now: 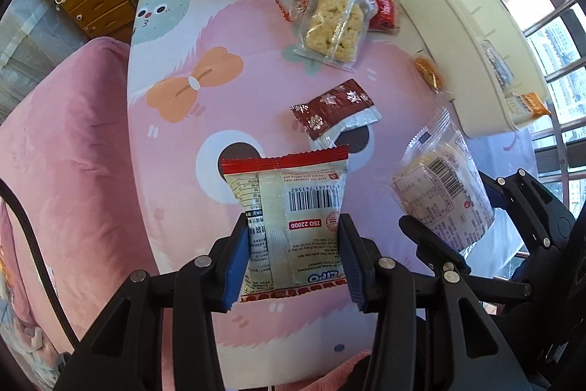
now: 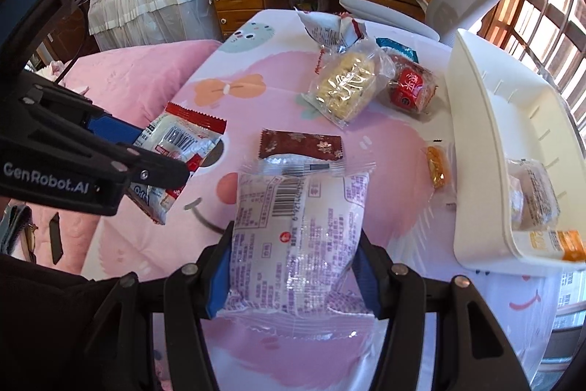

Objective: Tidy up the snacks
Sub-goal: 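Carry the wafer pack and white-snack bag over the white tray, then open both tools to drop the packs into the tray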

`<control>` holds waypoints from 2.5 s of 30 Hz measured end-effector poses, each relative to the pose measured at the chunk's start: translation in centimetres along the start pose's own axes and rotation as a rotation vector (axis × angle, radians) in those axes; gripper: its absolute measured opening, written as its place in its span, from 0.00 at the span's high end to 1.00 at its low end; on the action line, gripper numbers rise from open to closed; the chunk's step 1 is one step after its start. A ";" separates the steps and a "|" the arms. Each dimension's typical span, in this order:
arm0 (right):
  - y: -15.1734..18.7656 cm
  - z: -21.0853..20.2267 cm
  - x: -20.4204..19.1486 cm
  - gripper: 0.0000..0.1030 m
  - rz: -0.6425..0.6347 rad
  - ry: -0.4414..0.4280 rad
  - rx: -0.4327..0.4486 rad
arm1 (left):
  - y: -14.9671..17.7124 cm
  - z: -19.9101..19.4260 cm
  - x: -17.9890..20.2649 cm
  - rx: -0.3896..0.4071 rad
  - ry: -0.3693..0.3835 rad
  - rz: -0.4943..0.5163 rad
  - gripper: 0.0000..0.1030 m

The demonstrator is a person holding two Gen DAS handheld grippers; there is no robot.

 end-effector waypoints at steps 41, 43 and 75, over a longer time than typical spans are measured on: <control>1.4 -9.4 21.1 0.44 0.108 0.099 0.093 | -3.8 -5.3 22.6 0.197 0.093 0.090 0.57; 1.1 -9.2 22.6 0.44 0.106 0.094 0.098 | -4.5 -4.8 23.8 0.206 0.096 0.087 0.57; -0.9 -3.7 33.8 0.32 0.155 0.063 0.031 | -13.0 0.6 30.0 0.285 0.116 0.018 0.40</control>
Point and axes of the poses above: each gripper's, at about its wrist camera, not at the fingertips, and z roughly the way its jaws point, x to its right, y to its underside, the point moved 6 cm from there along z, roughly the way its jaws point, and after that the axes turned 14 degrees about y, right-handed, at the moved point
